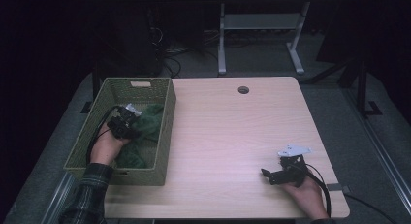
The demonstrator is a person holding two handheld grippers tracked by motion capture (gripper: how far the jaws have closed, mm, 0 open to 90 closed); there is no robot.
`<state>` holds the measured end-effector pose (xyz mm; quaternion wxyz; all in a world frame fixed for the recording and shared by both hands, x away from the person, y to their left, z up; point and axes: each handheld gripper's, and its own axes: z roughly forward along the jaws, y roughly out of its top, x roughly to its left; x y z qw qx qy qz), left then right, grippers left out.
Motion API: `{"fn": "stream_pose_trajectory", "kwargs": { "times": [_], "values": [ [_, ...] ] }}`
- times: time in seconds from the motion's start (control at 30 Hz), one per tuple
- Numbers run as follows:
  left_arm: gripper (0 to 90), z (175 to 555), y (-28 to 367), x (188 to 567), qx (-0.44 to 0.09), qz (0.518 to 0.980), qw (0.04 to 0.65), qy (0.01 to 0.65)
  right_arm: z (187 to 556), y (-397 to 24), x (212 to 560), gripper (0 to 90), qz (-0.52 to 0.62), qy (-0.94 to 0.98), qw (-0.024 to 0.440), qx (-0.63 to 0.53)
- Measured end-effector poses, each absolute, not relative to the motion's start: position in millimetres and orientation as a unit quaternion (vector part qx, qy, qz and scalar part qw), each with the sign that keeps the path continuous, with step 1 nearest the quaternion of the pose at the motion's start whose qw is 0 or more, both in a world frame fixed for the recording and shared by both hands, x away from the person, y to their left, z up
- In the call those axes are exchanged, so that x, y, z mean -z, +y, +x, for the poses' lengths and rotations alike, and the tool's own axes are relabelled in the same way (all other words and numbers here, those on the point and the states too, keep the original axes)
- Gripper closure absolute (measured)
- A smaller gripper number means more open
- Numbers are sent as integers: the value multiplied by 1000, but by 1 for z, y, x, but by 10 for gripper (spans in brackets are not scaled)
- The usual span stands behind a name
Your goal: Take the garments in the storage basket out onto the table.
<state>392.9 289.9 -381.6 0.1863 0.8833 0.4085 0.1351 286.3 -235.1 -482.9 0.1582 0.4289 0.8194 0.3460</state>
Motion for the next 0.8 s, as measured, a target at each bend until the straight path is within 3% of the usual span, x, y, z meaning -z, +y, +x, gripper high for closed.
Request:
{"fn": "stream_pose_trajectory", "kwargs": {
  "times": [0.8],
  "values": [
    [856, 385, 308, 294, -153, 841, 301, 423, 287, -235, 483, 15, 427, 820, 160, -346]
  ]
}}
